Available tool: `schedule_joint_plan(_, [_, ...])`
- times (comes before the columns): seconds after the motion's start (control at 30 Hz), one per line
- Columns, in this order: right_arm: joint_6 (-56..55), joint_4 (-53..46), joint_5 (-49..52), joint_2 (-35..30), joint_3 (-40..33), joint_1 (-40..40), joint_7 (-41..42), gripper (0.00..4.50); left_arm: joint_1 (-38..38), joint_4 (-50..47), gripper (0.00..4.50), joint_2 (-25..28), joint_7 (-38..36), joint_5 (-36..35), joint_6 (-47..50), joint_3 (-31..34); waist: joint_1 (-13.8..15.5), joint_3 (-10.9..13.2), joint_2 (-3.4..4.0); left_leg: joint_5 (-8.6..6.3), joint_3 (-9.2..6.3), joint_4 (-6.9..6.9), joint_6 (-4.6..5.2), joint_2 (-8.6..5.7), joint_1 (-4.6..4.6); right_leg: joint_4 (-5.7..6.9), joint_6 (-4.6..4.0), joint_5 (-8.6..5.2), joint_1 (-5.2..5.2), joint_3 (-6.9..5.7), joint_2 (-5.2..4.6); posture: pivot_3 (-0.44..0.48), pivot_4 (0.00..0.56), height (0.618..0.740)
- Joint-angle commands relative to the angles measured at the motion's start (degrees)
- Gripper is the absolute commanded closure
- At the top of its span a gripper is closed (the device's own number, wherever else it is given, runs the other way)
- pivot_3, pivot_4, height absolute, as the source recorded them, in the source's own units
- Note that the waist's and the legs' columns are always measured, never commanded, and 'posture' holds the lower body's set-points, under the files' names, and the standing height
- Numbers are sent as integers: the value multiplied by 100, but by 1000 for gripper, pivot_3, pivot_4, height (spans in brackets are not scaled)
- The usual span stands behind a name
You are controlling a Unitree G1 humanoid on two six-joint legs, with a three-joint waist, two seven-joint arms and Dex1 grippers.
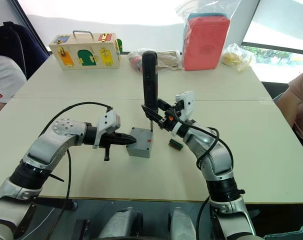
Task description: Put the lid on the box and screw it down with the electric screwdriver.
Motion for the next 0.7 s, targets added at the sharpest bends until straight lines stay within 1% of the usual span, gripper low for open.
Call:
schedule_joint_plan(0.03, [245, 284, -375, -197, 309, 359, 11, 2748, 53, 80, 4500, 34, -32, 143, -24, -104, 1, 0, 0, -1, -2, -2, 1, 0, 7, -5, 0, 0, 8, -2, 0, 0, 150, 738])
schedule_joint_plan(0.17, [66, 332, -633, -315, 475, 455, 52, 2748, 76, 90, 4500, -10, -23, 180, -53, -135, 0, -15, -4, -7, -2, -32, 9, 1, 70, -45, -1, -1, 55, -3, -3, 0, 150, 738])
schedule_joint_plan(0.27, [-183, 415, -811, -329, 493, 491, 7, 2748, 84, 107, 4500, -43, -22, 215, -80, -154, 4, -46, -22, -7, -2, -49, 9, 0, 73, -54, -1, -1, 55, -3, -6, 0, 150, 738])
schedule_joint_plan(0.37, [-190, 388, -663, -254, 412, 524, 47, 2748, 93, 144, 4500, -57, -32, 271, -120, -186, 12, -58, -34, -7, -2, -56, 8, 0, 74, -58, -1, -1, 55, -3, -12, 0, 150, 738])
schedule_joint_plan(0.63, [-82, 240, -383, -44, 247, 529, 50, 2748, 98, 233, 4500, -48, -78, 404, -224, -321, 8, -66, -30, -8, -3, -69, 7, 0, 75, -66, -3, -1, 54, -1, -18, 0, 150, 738])
schedule_joint_plan(0.7, [-67, 242, -371, -25, 237, 511, 34, 2748, 103, 289, 4500, -7, -89, 533, -297, -393, 7, -67, -28, -8, -3, -73, 7, 0, 75, -67, -4, -2, 54, -1, -19, 0, 150, 738])
